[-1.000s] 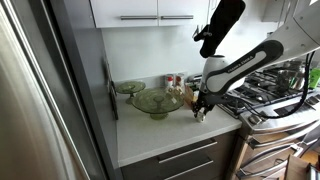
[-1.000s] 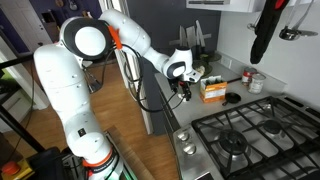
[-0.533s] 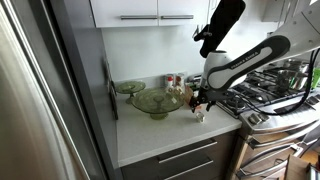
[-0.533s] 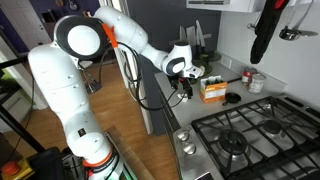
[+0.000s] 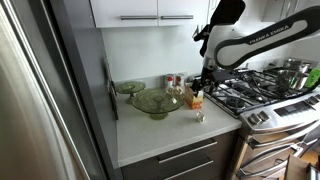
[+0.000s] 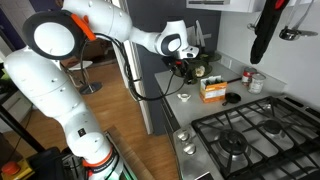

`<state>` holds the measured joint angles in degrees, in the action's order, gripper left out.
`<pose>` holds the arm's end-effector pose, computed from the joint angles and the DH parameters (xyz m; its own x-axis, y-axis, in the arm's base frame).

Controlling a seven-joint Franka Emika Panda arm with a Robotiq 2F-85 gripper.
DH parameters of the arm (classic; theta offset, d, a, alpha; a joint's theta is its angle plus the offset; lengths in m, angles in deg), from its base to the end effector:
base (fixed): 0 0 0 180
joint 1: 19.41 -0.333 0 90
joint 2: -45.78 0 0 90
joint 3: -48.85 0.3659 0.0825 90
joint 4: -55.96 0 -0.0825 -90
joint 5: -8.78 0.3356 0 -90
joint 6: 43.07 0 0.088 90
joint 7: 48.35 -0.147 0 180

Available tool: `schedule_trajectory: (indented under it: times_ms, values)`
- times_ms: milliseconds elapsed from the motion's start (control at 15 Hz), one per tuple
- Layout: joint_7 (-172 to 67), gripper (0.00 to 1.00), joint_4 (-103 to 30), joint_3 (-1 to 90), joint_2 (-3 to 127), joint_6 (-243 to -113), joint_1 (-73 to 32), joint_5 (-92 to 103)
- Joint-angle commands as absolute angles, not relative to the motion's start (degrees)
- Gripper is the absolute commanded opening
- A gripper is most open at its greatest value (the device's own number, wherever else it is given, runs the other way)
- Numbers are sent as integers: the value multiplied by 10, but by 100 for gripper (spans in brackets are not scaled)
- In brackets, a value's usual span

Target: Put the egg holder on the counter then put a bulb of garlic on it

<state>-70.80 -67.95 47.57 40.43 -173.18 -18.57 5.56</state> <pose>0.4975 -0.0218 0.4907 0.9018 -0.3818 0.2023 -0.3835 -0.9230 -0.0325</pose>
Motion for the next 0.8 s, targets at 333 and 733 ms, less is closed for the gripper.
schedule_trajectory:
  times_ms: [333,733]
  values:
    - [-628,100,-612,493,413,-1713,-191,72]
    - [-546,100,-600,490,426,-1706,-196,89]
